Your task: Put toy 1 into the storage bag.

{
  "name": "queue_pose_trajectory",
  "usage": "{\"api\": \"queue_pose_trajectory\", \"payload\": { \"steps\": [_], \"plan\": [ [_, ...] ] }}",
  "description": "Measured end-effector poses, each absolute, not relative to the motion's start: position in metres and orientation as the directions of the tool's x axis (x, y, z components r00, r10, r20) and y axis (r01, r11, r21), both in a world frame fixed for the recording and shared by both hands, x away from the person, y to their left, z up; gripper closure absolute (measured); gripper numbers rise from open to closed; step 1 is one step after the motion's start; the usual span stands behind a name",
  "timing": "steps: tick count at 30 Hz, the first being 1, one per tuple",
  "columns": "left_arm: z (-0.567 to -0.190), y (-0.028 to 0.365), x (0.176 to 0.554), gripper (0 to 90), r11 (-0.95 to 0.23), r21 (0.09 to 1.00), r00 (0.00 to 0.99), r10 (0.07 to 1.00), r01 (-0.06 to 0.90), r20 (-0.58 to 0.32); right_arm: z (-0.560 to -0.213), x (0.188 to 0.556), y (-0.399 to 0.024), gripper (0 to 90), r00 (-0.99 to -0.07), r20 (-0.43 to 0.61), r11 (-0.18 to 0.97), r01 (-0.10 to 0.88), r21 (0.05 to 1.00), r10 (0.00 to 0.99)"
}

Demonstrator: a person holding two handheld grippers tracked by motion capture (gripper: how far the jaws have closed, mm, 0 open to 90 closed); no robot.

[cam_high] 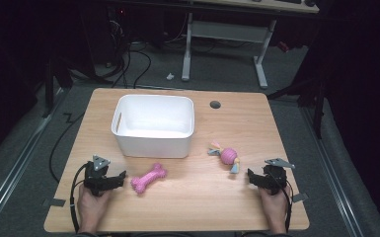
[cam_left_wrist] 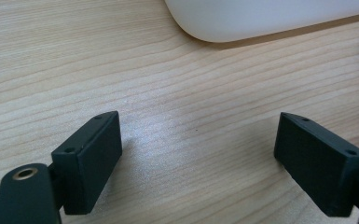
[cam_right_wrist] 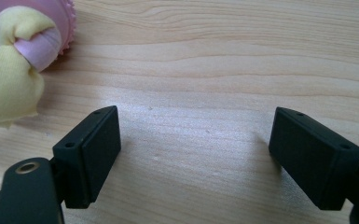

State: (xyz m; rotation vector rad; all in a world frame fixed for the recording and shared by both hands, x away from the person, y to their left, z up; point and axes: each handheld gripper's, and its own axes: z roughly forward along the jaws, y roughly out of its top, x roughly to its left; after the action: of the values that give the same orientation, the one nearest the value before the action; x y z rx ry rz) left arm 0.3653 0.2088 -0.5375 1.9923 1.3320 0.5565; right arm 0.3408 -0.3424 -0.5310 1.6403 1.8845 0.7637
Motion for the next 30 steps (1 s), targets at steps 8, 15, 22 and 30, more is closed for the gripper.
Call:
{"api": "queue_pose_trajectory", "payload": {
  "steps": [8, 15, 22, 30],
  "plan": [
    [-0.537, 0.209, 0.366, 15.1, -0.259, 0.728, 0.392, 0.920, 0.635, -0.015, -0.531, 0.341, -0.343, 17.7, -0.125, -0.024, 0.105, 0.697, 0.709, 0.992],
    [-0.538, 0.210, 0.367, 14.8, -0.266, 0.728, 0.402, 0.915, 0.632, -0.015, -0.531, 0.340, -0.342, 18.9, -0.129, -0.020, 0.105, 0.694, 0.712, 0.991],
    [-0.537, 0.212, 0.366, 17.8, -0.259, 0.733, 0.405, 0.914, 0.629, -0.025, -0.530, 0.340, -0.343, 21.8, -0.114, -0.011, 0.088, 0.695, 0.714, 0.993],
    [-0.533, 0.223, 0.366, 21.6, -0.203, 0.726, 0.421, 0.898, 0.657, -0.129, -0.530, 0.340, -0.343, 21.8, -0.114, -0.011, 0.088, 0.695, 0.714, 0.993]
  ]
}}
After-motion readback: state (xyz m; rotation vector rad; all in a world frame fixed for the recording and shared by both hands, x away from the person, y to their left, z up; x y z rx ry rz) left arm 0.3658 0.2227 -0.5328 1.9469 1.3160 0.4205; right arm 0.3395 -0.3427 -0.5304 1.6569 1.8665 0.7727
